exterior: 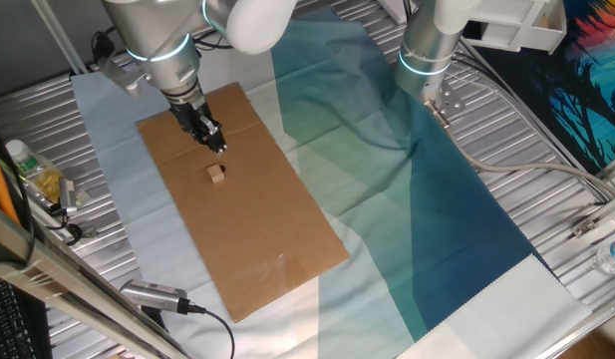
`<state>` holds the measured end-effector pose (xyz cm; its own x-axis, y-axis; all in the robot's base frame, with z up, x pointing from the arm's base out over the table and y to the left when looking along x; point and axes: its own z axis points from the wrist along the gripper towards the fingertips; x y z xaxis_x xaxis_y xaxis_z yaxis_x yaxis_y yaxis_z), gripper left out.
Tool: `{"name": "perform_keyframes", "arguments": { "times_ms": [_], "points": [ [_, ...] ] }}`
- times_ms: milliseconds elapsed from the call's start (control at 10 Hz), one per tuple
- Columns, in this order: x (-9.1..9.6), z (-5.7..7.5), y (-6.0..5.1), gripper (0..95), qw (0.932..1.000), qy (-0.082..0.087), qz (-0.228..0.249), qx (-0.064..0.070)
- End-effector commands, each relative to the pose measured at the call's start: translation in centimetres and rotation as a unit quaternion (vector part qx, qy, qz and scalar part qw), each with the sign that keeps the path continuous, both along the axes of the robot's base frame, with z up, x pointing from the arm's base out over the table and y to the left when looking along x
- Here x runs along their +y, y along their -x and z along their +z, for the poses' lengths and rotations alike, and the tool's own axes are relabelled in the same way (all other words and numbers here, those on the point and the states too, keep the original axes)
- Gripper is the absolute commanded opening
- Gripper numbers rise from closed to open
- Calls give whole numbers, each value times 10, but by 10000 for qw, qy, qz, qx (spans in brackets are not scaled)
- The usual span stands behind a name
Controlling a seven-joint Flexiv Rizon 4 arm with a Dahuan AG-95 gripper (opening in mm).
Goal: Hold a small block with the gripper and sweep it from left to right on the table
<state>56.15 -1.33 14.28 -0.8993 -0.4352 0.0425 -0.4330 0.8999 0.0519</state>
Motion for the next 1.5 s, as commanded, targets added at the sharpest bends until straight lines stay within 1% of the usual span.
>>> {"name": "perform_keyframes", "arguments": {
  "times_ms": [100, 200, 400, 500, 700, 1000, 1300, 1500],
  "points": [
    [0, -1, 1, 570, 9872, -5, 1589, -120],
    [0, -1, 1, 570, 9816, -10, 1904, -151],
    [0, -3, 1, 570, 9760, -10, 2172, -171],
    [-1, -7, 0, 570, 9723, -29, 2328, -199],
    [-2, -15, -1, 570, 9674, -54, 2521, -228],
    [-2, -23, -2, 570, 9629, -95, 2684, -249],
    [0, -31, -3, 570, 9621, -94, 2712, -258],
    [3, -40, -4, 570, 9616, -102, 2728, -280]
  ]
}}
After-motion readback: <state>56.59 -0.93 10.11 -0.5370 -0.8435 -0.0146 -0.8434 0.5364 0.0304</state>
